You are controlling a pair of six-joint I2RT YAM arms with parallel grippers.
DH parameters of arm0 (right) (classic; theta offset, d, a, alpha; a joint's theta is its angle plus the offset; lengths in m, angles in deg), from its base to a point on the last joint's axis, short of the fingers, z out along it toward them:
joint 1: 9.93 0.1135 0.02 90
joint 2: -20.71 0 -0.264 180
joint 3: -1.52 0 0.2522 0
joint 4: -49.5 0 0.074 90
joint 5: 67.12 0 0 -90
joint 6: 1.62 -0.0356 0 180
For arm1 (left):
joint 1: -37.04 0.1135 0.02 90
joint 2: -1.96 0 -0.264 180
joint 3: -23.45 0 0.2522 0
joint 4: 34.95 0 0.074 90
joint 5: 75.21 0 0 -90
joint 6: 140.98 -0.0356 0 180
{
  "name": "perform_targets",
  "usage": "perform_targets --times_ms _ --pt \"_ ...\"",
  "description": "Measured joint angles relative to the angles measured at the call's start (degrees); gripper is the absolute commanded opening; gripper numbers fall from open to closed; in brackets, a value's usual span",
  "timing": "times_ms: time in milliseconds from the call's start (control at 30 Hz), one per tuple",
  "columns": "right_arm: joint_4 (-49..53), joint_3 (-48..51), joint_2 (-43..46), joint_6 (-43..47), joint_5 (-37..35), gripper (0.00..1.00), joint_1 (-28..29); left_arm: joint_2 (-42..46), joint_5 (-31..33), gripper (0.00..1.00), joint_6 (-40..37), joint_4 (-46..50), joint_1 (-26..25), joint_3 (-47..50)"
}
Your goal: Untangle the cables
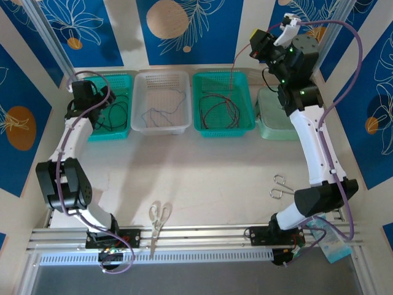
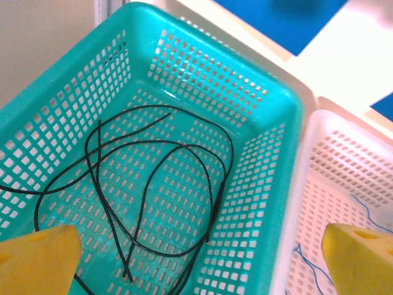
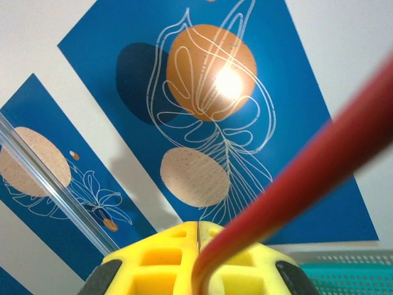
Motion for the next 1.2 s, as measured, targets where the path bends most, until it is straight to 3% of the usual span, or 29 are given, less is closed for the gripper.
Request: perform_targets --times_ms 300,600,733,933,1100,1200 --pt "1.33 -6.12 -6.01 4.50 -1.53 0.00 1.38 8.00 -0.13 0.99 -3.30 -0.24 -1.92 2.75" --pt "3.08 -2.80 -17.66 11.52 -10.54 0.00 3.28 14.82 -0.50 0.99 -4.17 2.49 -7.76 4.15" --pt "10.38 -6.51 -29.31 13.20 -12.39 0.00 4.02 17.18 -0.22 0.99 -4.33 3.23 -11.82 6.71" --pt "27.76 -21.90 -48.61 14.12 -13.03 0.00 4.33 18.73 0.63 0.99 -4.33 4.87 -16.04 8.63" --pt "37.94 -29.86 -56.02 14.53 -13.09 0.01 4.42 19.37 1.22 0.99 -4.33 5.92 -17.31 8.61" --pt "41.57 -30.47 -56.37 14.93 -13.33 0.26 4.44 19.71 1.25 0.99 -4.33 6.60 -18.08 8.61"
